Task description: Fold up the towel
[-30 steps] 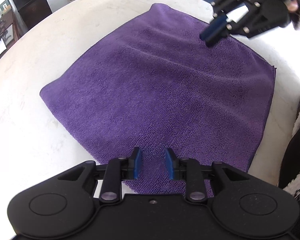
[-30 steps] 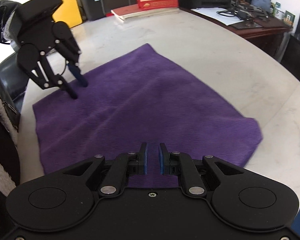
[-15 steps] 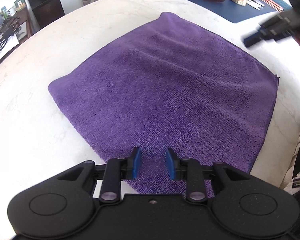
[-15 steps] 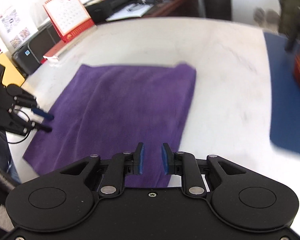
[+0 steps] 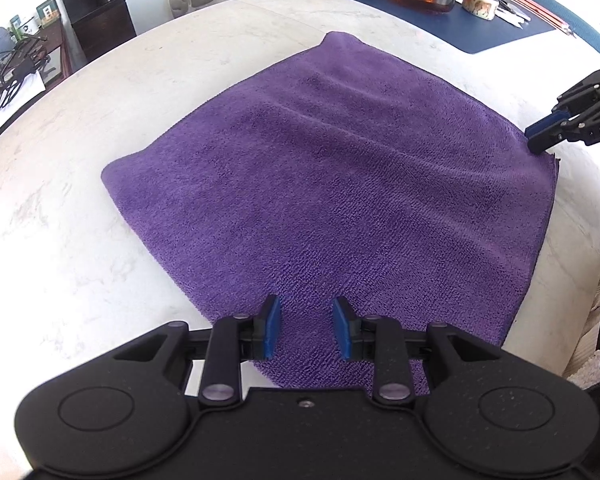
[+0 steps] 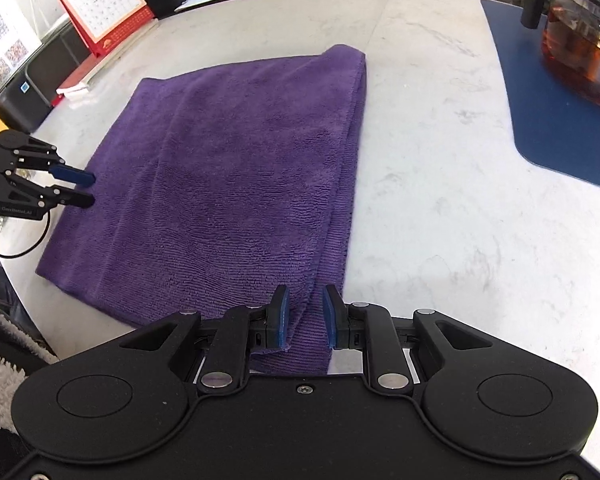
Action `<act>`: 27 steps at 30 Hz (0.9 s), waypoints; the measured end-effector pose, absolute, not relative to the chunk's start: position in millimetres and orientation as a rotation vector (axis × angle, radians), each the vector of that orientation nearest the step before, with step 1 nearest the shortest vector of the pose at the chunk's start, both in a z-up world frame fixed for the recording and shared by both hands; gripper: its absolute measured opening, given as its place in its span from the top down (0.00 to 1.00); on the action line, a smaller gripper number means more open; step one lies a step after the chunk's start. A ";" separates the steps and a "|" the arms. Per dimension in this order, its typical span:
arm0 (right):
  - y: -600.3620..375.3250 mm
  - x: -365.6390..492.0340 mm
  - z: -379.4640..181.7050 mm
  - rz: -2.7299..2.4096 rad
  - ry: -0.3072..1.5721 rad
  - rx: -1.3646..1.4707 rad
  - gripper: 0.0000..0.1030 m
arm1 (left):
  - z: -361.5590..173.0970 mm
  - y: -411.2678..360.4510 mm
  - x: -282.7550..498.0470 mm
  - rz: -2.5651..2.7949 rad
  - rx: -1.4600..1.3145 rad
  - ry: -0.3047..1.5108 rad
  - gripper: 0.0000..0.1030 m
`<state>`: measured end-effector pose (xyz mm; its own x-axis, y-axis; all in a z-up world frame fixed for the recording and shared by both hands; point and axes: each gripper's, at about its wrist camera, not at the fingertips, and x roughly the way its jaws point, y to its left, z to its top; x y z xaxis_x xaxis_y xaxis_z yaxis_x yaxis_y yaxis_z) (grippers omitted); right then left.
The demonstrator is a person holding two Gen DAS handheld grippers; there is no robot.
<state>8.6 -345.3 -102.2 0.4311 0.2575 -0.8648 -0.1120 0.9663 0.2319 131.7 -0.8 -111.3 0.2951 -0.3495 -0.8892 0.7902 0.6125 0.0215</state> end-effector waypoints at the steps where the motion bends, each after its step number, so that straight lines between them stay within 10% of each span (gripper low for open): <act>1: -343.7 8.0 -102.0 0.237 1.103 0.141 0.83 | -111.5 -0.6 131.7 -0.805 0.514 1.006 0.73; 27: -347.1 -4.7 -98.5 0.230 1.148 0.110 0.98 | -110.6 1.6 131.4 -0.832 0.504 1.005 0.69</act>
<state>-4.7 -347.1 -98.5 0.3902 0.2366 -0.8898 -0.1246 0.9711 0.2036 131.4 1.6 -110.6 0.2790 -0.3710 -0.8857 0.8005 0.5994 0.0011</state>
